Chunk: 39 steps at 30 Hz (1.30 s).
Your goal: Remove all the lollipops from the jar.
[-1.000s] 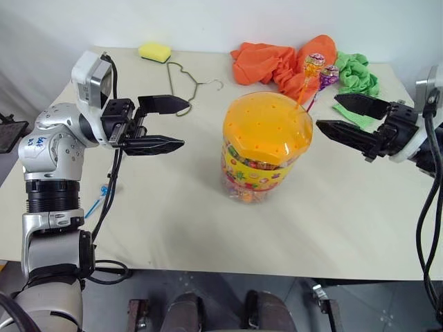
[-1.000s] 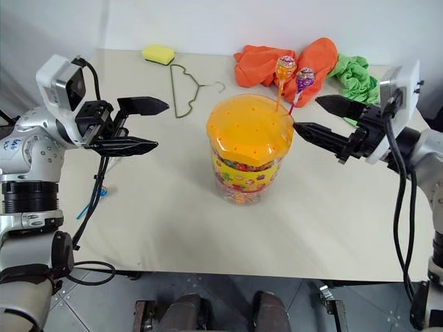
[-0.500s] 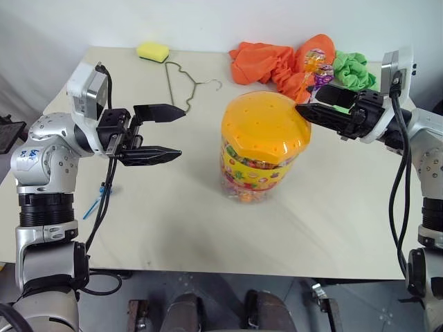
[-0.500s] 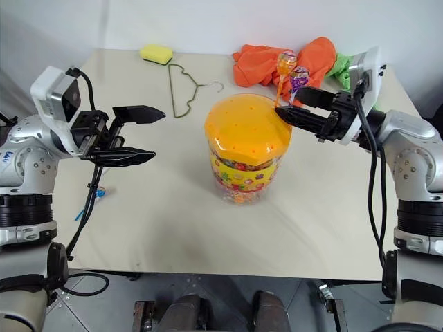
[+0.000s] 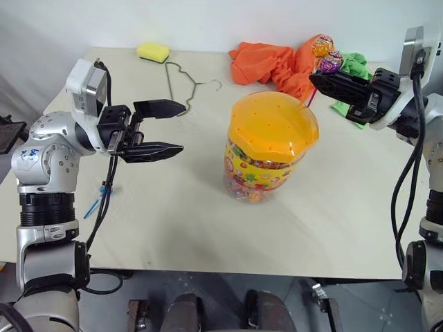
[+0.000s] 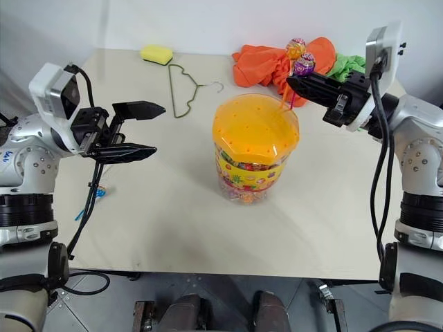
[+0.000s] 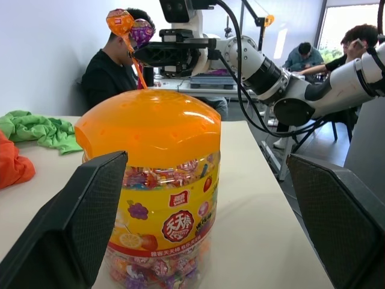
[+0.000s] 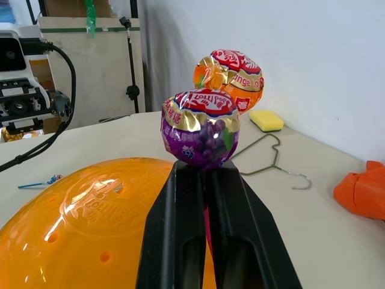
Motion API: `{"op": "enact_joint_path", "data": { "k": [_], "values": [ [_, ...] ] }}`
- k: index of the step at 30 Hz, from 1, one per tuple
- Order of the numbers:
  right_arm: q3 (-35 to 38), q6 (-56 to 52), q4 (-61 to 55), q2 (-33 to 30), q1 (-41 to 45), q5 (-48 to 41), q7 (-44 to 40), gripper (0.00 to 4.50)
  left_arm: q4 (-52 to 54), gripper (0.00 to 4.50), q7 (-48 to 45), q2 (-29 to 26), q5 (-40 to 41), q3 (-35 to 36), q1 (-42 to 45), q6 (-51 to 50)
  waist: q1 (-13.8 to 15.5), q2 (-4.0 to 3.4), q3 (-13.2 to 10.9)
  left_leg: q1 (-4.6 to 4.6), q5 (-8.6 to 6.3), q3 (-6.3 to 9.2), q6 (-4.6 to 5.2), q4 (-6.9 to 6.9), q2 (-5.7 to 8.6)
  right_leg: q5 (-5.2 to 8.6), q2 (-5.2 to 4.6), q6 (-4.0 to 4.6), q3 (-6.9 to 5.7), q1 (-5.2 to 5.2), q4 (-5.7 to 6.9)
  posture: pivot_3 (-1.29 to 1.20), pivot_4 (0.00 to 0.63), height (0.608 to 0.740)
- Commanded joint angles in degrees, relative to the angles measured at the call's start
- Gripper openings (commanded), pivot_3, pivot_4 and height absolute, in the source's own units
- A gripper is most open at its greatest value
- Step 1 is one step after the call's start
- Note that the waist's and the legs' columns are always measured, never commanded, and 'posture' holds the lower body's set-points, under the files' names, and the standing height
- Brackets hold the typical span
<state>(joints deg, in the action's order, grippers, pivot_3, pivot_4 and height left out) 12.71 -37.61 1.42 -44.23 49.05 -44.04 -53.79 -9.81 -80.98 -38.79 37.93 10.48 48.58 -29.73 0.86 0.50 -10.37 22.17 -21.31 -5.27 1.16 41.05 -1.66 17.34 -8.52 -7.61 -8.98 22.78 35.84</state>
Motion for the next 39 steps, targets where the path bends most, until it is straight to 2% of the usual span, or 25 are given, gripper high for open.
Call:
{"op": "enact_joint_path", "data": {
  "k": [1,15,22,29,33,36,39],
  "values": [
    [3.41,-0.57,-2.78,-1.72,-0.20,-0.76,1.40,0.03,-0.51,4.50,-0.43,0.27,0.45,-0.15,2.29,1.54,0.03,0.00,0.00,0.00,0.00,0.00,0.00,0.00,0.00,0.00,0.00,0.00,0.00,0.00,0.00,0.00,0.150,0.740],
    [4.86,-0.82,-4.33,-1.80,-1.01,-1.34,2.00,0.03,-1.88,4.50,-0.52,0.30,0.30,-1.11,3.63,2.30,-0.14,0.00,0.00,0.00,0.00,-0.01,0.00,-0.03,0.00,0.00,0.00,0.00,-0.01,0.01,0.00,0.00,0.150,0.740],
    [9.11,-4.09,-7.39,-6.53,-3.93,-2.41,3.55,0.03,-1.89,4.50,-0.56,0.20,0.29,-1.02,3.51,2.57,0.43,-0.01,-0.01,0.01,0.00,0.00,0.00,-0.04,0.00,0.00,0.00,0.00,0.00,0.01,-0.01,0.00,0.150,0.740],
    [16.58,-11.51,-11.60,-14.45,-14.43,-3.21,5.98,0.03,-3.82,4.50,-2.45,-0.93,-0.48,-1.52,3.78,3.19,0.47,-0.01,-0.01,0.01,0.00,-0.02,0.00,-0.04,0.00,0.00,0.00,0.00,0.00,0.01,-0.03,0.00,0.150,0.740],
    [20.25,-14.95,-14.13,-16.74,-28.37,0.25,6.83,0.03,-5.13,4.50,-3.77,-1.24,-1.08,-2.30,4.09,3.85,0.82,0.01,0.00,0.01,0.00,0.01,0.00,-0.07,-0.01,0.00,0.00,0.00,-0.03,0.00,-0.05,0.00,0.150,0.740],
    [18.37,-12.65,-13.76,-14.25,-35.46,3.84,9.03,0.03,-5.42,4.50,-3.91,-0.85,-1.26,-2.58,4.31,4.03,0.62,-0.02,0.00,0.02,-0.01,-0.09,0.03,-0.05,0.07,-0.01,-0.06,-0.03,0.04,-0.01,-0.10,0.00,0.150,0.740],
    [13.26,-10.33,-11.30,-11.15,-37.29,7.83,11.73,0.03,-4.84,4.50,-4.21,-0.79,-1.30,-2.87,3.61,3.88,0.48,-0.02,0.00,0.01,-0.01,-0.08,0.02,-0.04,0.02,-0.02,-0.03,-0.03,0.02,-0.01,-0.09,0.00,0.150,0.740]
  ]
}}
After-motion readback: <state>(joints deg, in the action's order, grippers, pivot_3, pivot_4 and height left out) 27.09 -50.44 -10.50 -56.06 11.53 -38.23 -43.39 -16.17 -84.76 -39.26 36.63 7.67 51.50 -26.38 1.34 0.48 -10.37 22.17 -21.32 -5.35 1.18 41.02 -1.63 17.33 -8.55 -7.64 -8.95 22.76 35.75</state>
